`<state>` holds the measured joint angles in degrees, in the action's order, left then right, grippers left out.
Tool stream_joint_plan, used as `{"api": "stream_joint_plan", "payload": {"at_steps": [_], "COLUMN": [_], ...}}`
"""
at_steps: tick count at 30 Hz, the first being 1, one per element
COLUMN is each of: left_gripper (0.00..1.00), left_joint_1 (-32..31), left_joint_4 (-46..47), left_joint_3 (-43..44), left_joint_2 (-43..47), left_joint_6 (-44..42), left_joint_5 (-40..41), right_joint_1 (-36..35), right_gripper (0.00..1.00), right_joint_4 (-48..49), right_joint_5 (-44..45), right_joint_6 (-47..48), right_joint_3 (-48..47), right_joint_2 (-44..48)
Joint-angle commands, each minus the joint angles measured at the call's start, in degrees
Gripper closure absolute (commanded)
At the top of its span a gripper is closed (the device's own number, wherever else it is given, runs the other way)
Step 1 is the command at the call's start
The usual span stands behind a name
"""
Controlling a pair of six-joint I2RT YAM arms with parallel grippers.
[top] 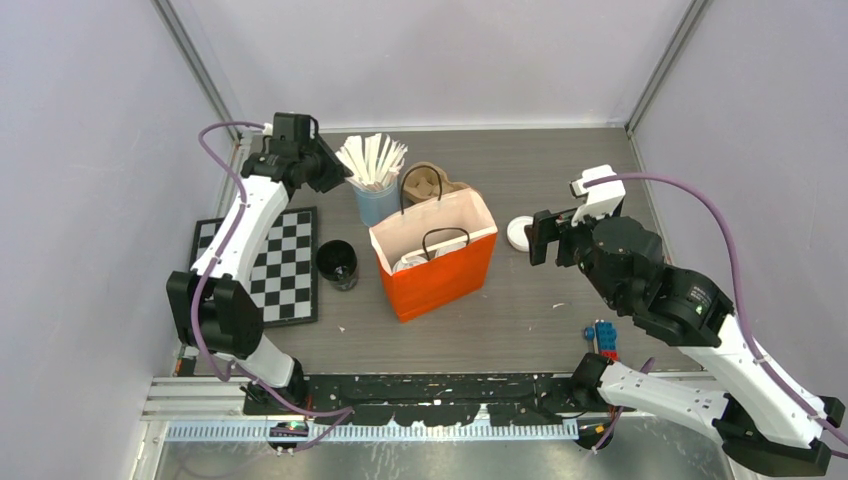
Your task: Pack the takeout coffee
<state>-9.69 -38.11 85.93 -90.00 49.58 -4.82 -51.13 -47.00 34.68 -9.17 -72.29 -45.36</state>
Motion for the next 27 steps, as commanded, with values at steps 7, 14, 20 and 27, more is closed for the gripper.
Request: {"api": "stream_joint_plan", "payload": {"at_steps": [7, 14, 20, 27], "left_gripper": [0.74, 0.84, 0.89, 1.00], "left_joint_1": [-0.2, -0.2, -0.7, -1.1], "left_joint_4": [1.0, 1.4, -0.5, -3.0], "left_joint_3": [2.8, 3.6, 5.2, 5.1], "left_joint_2": [-0.6, -0.9, -0.6, 1.0], "left_joint_6": [-2.8, -3.7, -4.3, -5.7], "left_joint_5": [1.3, -0.9, -2.1, -2.6], "right_joint_1": [0.2, 0.2, 0.2, 0.2], "right_gripper": [0.08, 0.08, 0.08, 0.08], "right_joint_4": [0.9, 1.0, 1.5, 2.5], "right_joint_5": [1.2, 1.2, 0.9, 1.0], "right_joint_6": [-0.2, 0.1, 0.2, 0.4], "right_joint_3": [0.1, 0.1, 0.4, 1.3], "right_joint_2": [0.6, 0.2, -0.5, -0.5]}}
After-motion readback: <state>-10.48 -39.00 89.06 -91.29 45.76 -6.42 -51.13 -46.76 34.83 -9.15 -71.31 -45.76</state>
